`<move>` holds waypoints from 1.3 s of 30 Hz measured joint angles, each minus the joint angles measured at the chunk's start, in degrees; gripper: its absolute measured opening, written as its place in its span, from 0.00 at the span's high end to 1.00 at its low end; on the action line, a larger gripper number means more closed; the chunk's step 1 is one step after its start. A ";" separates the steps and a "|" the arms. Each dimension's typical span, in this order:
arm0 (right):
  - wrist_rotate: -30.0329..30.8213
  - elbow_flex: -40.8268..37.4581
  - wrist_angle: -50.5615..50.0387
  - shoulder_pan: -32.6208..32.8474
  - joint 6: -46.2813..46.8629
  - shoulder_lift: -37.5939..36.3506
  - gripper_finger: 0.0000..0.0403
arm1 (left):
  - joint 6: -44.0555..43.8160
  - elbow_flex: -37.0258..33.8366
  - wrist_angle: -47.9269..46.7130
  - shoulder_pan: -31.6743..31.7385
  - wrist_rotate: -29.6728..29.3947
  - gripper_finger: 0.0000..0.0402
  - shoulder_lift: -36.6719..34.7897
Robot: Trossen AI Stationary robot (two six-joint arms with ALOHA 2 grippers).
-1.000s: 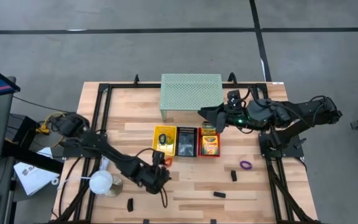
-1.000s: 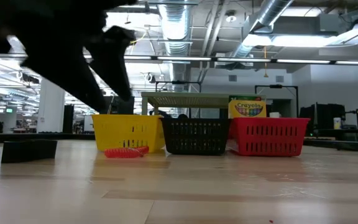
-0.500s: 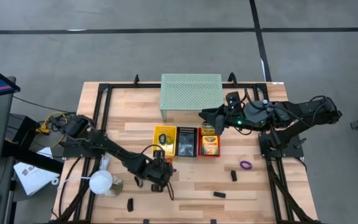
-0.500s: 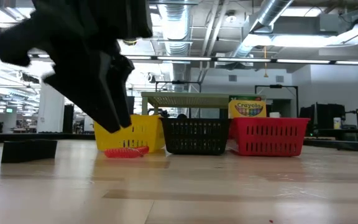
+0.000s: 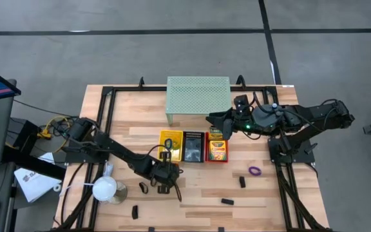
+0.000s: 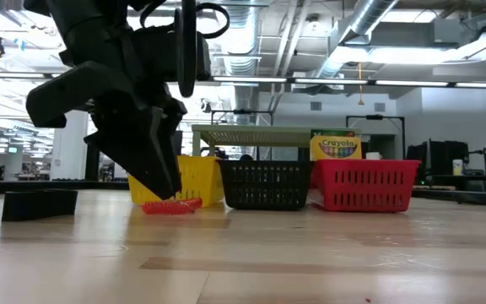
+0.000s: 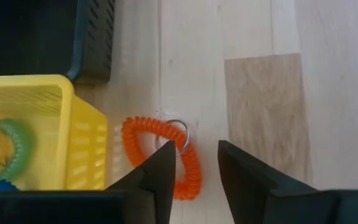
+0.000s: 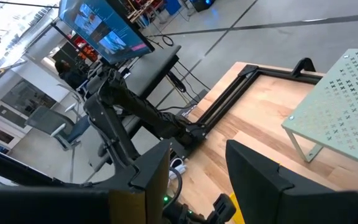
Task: Pick & Place Office Desk Supplies
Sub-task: Put the orange spring keychain into the yellow bin
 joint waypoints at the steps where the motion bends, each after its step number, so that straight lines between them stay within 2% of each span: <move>1: 0.00 0.00 0.00 0.00 0.00 0.00 0.62 | 0.04 0.00 0.11 0.00 0.00 0.72 0.00; 9: 0.48 0.00 0.01 -0.02 0.04 0.00 0.62 | 2.34 -1.31 3.69 1.61 -0.47 0.74 -0.04; 13: 0.50 0.00 0.02 0.00 0.07 0.00 0.62 | 3.30 -2.30 5.12 2.42 1.52 0.74 -0.04; 25: 0.49 0.00 0.02 0.00 0.09 0.00 0.62 | 4.78 -2.71 5.00 2.73 2.58 0.75 -0.04; 39: 0.48 0.00 0.04 0.00 0.31 0.00 0.62 | 4.75 -2.69 5.42 2.78 3.85 0.98 -0.04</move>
